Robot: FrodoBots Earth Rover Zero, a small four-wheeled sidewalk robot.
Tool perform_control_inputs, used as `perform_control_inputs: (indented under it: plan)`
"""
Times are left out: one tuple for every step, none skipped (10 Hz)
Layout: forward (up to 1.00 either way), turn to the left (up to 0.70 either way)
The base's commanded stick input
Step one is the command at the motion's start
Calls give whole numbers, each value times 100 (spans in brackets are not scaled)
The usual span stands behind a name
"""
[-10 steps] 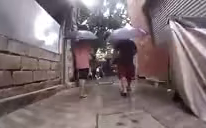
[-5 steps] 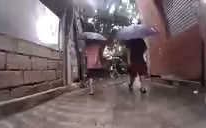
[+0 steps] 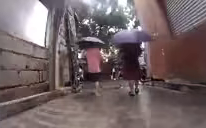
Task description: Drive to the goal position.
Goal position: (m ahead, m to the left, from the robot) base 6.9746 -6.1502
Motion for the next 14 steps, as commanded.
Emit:
perform_control_inputs:
  plan:
    - [99, 0]
    - [99, 0]
    - [99, 0]
    - [99, 0]
    - [99, 0]
    - [99, 0]
    - [99, 0]
    - [99, 6]
    - [99, 37]
    - [99, 0]
    - [99, 0]
    - [99, 0]
    - [99, 0]
    - [99, 0]
